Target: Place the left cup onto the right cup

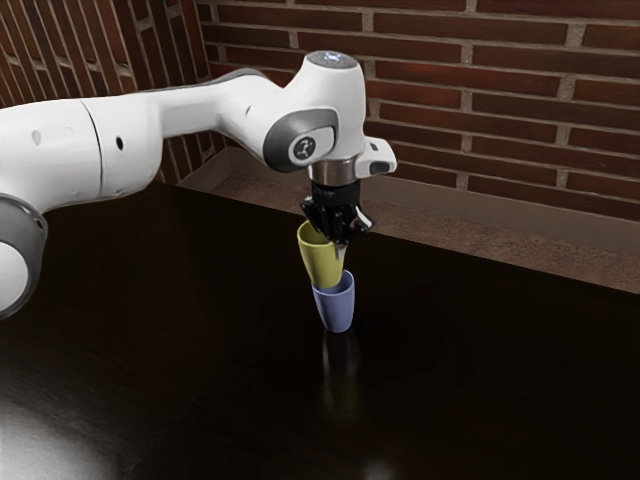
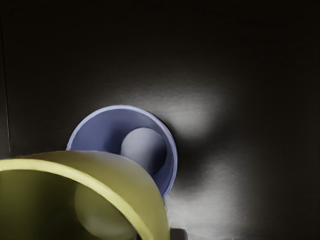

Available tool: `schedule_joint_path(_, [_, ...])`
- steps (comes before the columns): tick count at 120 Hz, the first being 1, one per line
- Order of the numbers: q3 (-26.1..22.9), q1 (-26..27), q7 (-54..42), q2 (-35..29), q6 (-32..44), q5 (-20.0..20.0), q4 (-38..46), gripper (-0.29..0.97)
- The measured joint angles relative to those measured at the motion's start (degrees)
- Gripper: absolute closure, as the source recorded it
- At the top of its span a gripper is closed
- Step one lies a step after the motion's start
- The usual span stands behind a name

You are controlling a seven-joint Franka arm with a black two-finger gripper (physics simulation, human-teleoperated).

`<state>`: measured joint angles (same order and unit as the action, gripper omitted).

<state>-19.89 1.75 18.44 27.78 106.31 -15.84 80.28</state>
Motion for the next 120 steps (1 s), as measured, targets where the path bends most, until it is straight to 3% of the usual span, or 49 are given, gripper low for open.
schedule_joint_path(120, [-0.42,-0.09,1.46,2.36,2.72,-0.73,-1.71,0.79])
